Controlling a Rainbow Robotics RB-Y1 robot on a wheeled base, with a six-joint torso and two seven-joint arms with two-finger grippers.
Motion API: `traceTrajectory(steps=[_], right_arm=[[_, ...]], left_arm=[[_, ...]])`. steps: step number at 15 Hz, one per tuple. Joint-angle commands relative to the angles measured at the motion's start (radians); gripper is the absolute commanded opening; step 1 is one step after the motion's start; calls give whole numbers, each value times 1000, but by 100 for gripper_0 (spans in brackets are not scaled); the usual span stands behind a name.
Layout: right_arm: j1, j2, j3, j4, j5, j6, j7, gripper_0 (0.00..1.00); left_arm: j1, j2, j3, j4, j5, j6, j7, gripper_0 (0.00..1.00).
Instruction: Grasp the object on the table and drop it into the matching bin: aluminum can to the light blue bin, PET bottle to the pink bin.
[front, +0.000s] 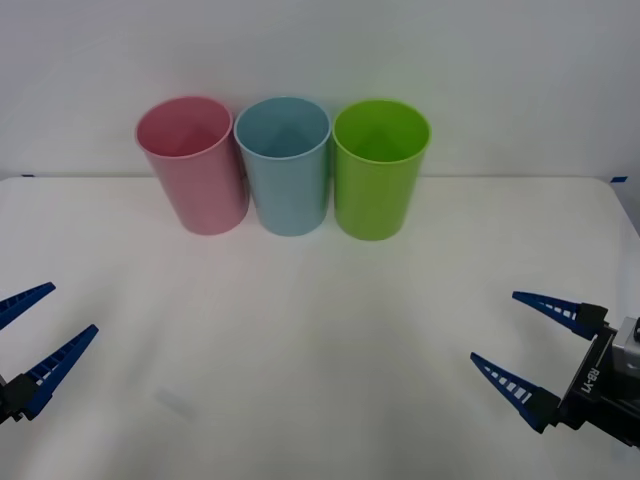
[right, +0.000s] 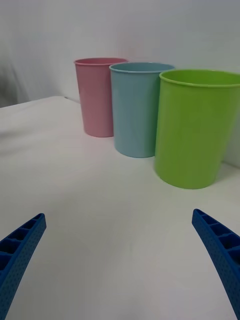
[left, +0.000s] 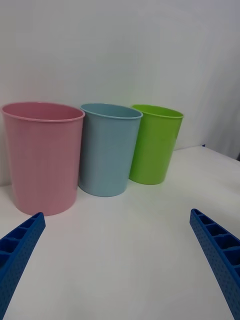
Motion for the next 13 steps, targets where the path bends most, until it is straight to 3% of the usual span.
traceTrajectory(steps=[1,6,13], right_arm=[[7,17,-44,50,-11,-51,18,100],[76,17,-76,68,-84,-67,47,100],[96,17,-82,68,-93,-76,53,100]], left_arm=[[0,0,0,0,0,0,0,100],[0,0,0,0,0,0,0,100],[0,0,0,0,0,0,0,100]])
